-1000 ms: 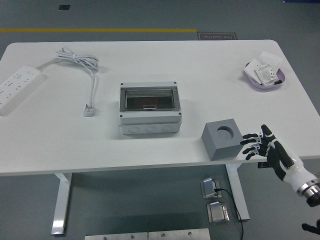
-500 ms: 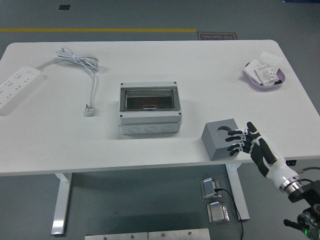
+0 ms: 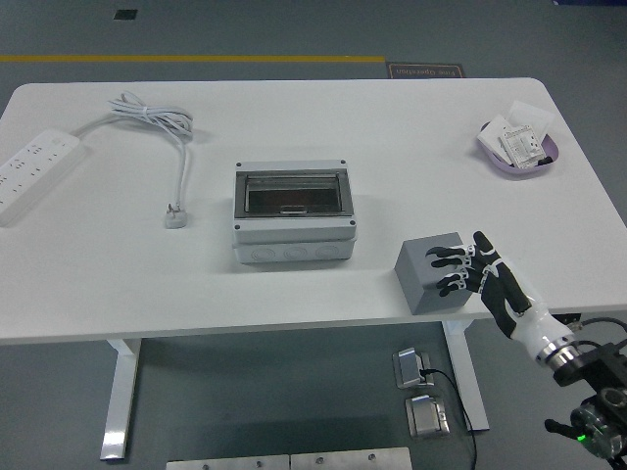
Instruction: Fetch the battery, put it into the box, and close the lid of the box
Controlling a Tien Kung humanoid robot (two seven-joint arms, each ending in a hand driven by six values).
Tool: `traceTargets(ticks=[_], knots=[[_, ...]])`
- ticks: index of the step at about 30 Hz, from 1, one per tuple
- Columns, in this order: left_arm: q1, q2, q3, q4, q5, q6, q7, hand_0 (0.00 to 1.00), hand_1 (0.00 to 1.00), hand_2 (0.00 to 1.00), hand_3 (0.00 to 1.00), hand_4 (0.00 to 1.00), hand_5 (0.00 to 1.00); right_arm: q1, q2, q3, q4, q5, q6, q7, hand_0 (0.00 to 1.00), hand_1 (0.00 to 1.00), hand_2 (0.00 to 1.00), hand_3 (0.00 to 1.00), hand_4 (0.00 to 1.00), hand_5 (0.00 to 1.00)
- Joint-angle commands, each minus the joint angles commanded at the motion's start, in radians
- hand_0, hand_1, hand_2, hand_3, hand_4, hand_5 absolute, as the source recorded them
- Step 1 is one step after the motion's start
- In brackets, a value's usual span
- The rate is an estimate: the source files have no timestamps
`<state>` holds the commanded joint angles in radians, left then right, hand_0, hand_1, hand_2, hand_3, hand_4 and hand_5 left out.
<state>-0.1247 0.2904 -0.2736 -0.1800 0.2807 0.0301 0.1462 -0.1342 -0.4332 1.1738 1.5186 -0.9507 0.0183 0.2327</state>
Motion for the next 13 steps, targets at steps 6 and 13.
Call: traceTargets(ticks=[6, 13], knots=[[0.000, 0.000, 0.013, 0.000, -0.008, 0.000, -0.001, 0.628, 0.699, 0.636, 0.597, 0.643, 0.158, 0.017, 0.015, -0.017, -0.015, 0.005, -0.005, 0.007, 0.405, 0.460, 0.596, 0.598, 0.969, 0.998], [0.000, -0.002, 0.026, 0.000, -0.020, 0.000, -0.004, 0.628, 0.699, 0.636, 0.597, 0.642, 0.158, 0.015, 0.015, -0.016, -0.005, -0.001, -0.010, 0.005, 0.406, 0.461, 0.598, 0.600, 0.967, 0.998]])
